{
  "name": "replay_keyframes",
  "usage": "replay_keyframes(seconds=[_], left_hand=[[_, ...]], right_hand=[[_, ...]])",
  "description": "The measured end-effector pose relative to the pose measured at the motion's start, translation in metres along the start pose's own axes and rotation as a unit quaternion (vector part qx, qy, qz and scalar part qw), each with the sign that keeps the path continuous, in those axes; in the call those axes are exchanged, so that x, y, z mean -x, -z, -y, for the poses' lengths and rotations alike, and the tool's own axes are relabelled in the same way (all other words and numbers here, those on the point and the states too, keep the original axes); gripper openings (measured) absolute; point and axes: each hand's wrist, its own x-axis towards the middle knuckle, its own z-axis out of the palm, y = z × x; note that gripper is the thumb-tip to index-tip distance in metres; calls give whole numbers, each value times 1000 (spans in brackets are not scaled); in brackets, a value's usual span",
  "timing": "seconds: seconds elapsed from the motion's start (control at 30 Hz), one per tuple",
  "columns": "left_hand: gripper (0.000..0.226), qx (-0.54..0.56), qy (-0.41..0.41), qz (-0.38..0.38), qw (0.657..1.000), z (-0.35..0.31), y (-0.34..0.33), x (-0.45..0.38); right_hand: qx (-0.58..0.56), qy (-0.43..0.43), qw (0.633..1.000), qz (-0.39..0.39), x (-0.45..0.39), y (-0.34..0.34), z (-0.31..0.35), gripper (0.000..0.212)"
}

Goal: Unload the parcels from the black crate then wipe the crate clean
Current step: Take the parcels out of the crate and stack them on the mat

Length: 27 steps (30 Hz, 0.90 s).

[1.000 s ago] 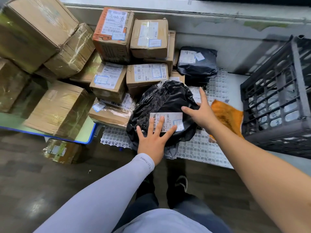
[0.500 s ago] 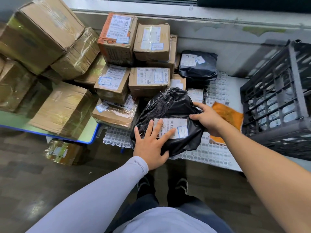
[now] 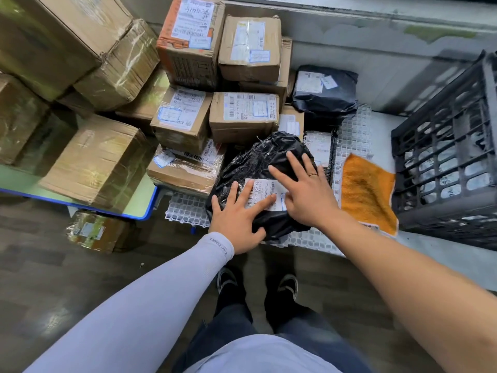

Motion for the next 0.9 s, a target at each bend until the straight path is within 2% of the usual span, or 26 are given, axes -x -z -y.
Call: replay_keyframes(seconds=[0.13, 0.23, 0.9], left_hand=[[82, 10, -7, 6, 1000, 9, -3, -2], [81, 12, -9, 8, 1000, 13, -7, -5], [82, 38, -5, 27, 999, 19, -29, -19]], right_hand=[[-35, 8, 995, 95, -15, -6, -1, 89], [-30, 19, 990, 133, -24, -8, -9, 102], [8, 17, 980, 198, -44, -28, -15, 103]])
